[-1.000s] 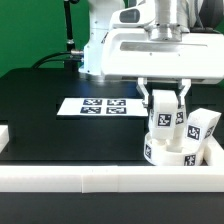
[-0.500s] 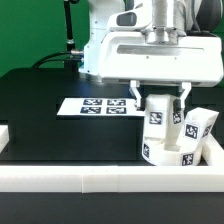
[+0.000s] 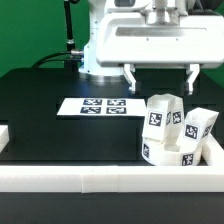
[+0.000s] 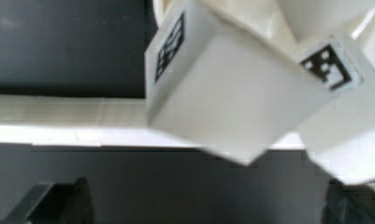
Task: Assemble stool
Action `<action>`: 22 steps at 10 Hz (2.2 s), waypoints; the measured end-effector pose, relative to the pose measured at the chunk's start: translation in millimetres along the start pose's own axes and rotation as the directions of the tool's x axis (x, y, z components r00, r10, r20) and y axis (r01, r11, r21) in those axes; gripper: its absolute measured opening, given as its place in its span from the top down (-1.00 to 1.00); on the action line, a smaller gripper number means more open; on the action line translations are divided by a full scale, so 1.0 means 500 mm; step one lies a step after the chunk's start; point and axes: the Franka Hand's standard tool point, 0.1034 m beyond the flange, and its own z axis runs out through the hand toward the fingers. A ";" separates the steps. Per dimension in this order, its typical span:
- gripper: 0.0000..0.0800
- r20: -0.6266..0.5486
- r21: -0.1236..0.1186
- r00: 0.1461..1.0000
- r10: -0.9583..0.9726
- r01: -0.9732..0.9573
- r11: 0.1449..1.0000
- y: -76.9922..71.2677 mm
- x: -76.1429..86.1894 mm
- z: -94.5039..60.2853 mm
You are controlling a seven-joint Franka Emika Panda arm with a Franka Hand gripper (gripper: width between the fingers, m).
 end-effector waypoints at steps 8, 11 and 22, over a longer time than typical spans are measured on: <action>-0.62 0.020 -0.003 0.998 0.058 -0.058 0.998 0.039 0.019 -0.016; -0.62 0.027 -0.003 0.997 0.072 -0.072 0.997 0.043 0.018 -0.014; -0.62 0.477 0.041 0.865 0.159 -0.203 0.978 0.015 -0.001 -0.011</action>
Offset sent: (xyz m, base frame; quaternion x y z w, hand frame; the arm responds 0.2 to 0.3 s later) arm 0.0000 0.0000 0.0000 0.0000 0.0000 0.0000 1.0000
